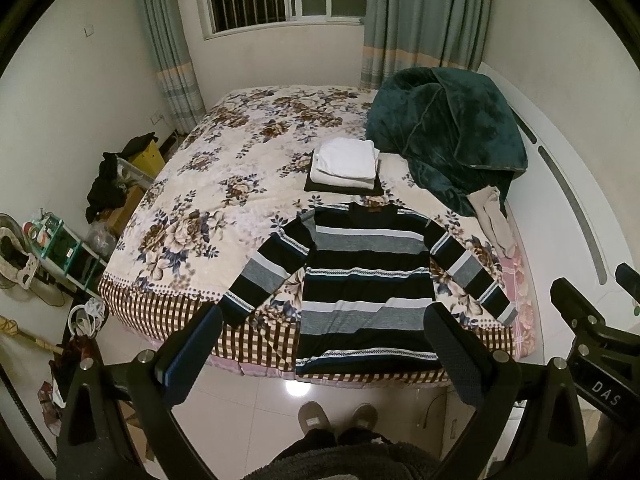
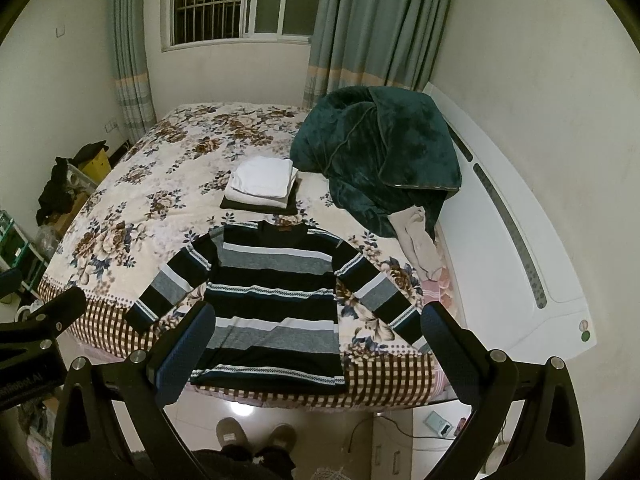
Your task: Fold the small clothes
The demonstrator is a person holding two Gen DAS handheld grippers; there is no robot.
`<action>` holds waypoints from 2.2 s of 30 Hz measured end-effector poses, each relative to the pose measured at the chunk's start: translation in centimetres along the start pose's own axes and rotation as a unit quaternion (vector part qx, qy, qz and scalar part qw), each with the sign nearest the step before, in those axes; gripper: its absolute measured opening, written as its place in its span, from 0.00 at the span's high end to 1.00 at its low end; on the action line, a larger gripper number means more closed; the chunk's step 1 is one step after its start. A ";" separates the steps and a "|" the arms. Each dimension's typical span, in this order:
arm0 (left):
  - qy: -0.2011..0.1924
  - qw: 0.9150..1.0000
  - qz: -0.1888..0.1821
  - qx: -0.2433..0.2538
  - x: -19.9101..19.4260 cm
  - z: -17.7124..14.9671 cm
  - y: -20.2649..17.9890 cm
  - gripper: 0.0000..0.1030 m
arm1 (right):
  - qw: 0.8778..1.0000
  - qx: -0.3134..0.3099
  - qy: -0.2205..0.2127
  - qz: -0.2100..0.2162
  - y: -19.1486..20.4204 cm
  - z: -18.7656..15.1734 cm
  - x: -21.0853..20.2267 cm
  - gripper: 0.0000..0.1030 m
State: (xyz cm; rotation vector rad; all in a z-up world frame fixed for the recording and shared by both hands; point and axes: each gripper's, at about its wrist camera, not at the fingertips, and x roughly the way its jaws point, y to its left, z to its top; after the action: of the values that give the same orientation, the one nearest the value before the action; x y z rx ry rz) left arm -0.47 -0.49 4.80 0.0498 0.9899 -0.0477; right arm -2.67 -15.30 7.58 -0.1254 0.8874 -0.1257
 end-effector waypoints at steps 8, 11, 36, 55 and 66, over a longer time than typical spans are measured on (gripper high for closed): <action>-0.004 1.000 -0.003 -0.002 0.2 0.6 0.3 0.00 | 1.000 0.002 -0.001 -0.001 0.2 1.0 -0.7 0.00; -0.004 1.000 -0.003 -0.002 0.2 0.2 0.4 0.00 | 1.000 0.003 0.000 0.001 0.1 1.3 -0.6 0.00; 0.062 0.993 0.059 0.081 28.5 3.3 -6.5 0.00 | 0.929 0.303 0.193 -0.089 -20.4 -9.7 32.3 0.00; 0.236 0.963 0.128 0.002 65.2 0.5 -12.5 0.00 | 0.669 0.705 0.218 -0.091 -40.5 -35.7 70.2 0.20; 0.197 0.971 0.132 -0.041 69.0 2.2 -5.4 0.00 | 0.825 0.522 0.119 -0.181 -35.6 -21.3 70.9 0.93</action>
State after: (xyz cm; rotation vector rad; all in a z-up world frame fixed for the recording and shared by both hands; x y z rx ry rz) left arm 38.87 -7.19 -51.81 0.1182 1.3740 0.2577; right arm 23.05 -62.99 -54.15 0.7750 0.9278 -0.9842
